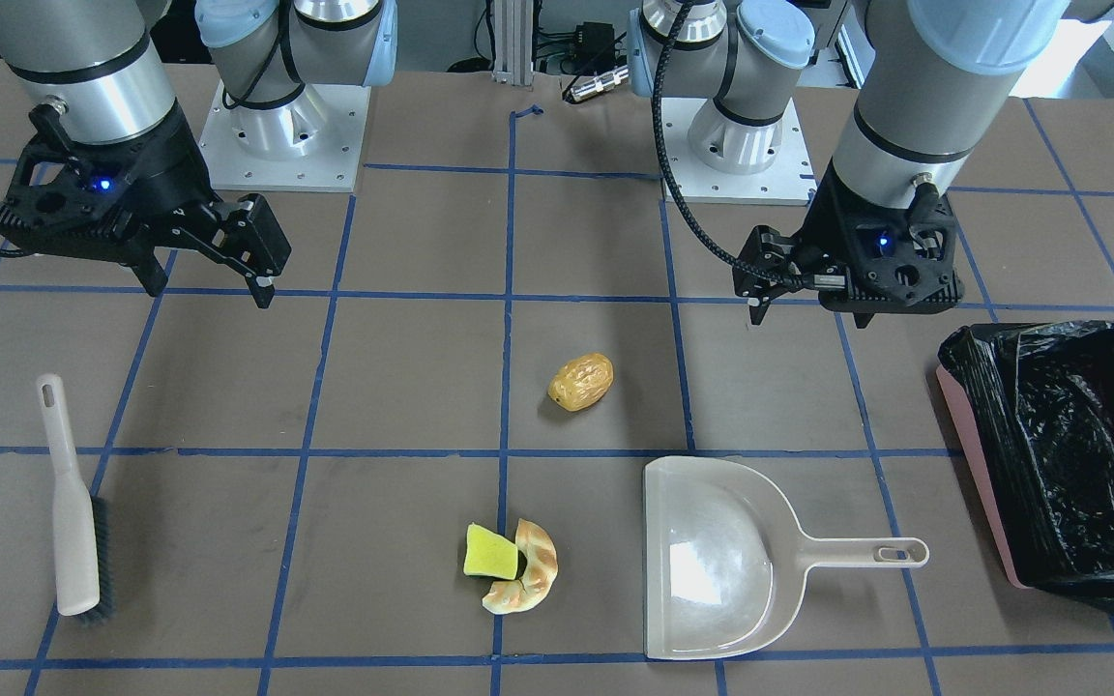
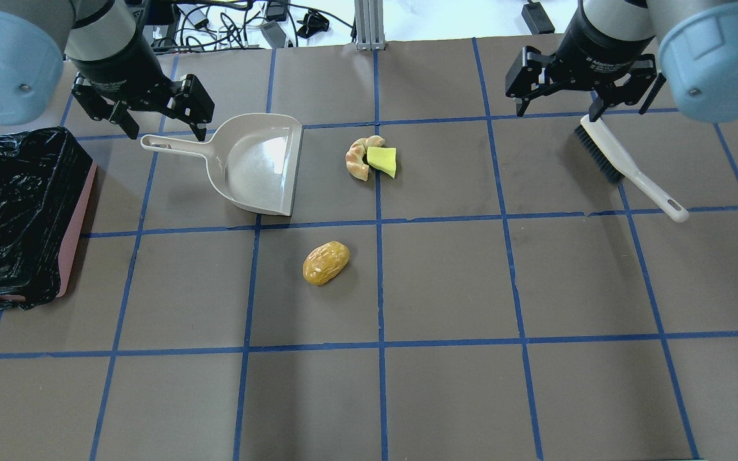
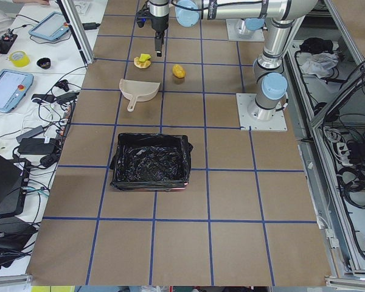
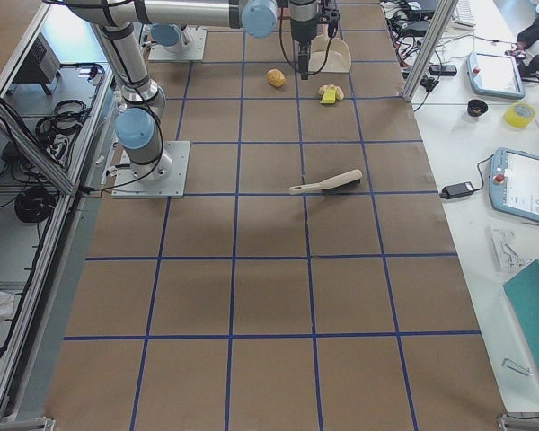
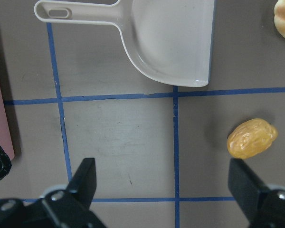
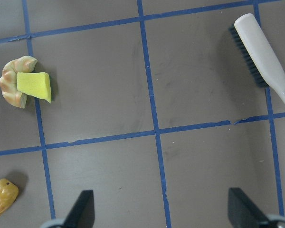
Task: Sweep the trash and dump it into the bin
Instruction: 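Lower the left gripper to the dustpan handle while the right reaches the brush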
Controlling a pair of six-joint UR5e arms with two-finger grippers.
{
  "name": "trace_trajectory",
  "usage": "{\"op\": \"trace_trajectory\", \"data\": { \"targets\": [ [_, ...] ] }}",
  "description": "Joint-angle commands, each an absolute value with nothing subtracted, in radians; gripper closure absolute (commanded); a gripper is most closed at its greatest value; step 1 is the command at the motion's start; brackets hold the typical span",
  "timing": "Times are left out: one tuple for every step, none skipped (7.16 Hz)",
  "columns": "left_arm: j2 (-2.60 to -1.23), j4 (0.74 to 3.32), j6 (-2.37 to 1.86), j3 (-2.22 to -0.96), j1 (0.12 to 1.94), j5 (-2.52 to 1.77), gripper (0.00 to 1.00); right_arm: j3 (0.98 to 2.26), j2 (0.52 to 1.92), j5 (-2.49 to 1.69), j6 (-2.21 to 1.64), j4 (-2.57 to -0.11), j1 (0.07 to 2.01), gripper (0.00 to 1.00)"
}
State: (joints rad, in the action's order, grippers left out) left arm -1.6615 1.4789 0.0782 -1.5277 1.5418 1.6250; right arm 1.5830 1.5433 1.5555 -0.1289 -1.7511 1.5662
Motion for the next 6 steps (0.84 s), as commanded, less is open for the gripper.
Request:
{"op": "trace_trajectory", "data": {
  "targets": [
    [-1.657,1.479,0.08,-1.529,1.54,1.621,0.0,1.583,1.543,1.565,-0.132,-1.746,1.566,0.0],
    [-1.658,1.479,0.083,-1.525,1.539,1.627,0.0,1.585,1.543,1.562,-0.132,-1.744,1.566,0.0],
    [-1.661,1.476,0.13,-1.529,1.522,1.617,0.0,1.586,1.543,1.559,-0.129,-1.74,1.566,0.0],
    [-1.661,1.427,0.177,-1.525,1.5,1.596,0.0,1.62,1.546,1.571,-0.123,-1.735,1.566,0.0],
    [-1.652,1.419,0.179,-1.522,1.496,1.597,0.0,1.673,1.54,1.572,-0.123,-1.741,1.562,0.0],
    [-1.646,1.42,0.175,-1.529,1.496,1.597,0.0,1.745,1.537,1.598,-0.1,-1.761,1.546,0.0]
  ]
}}
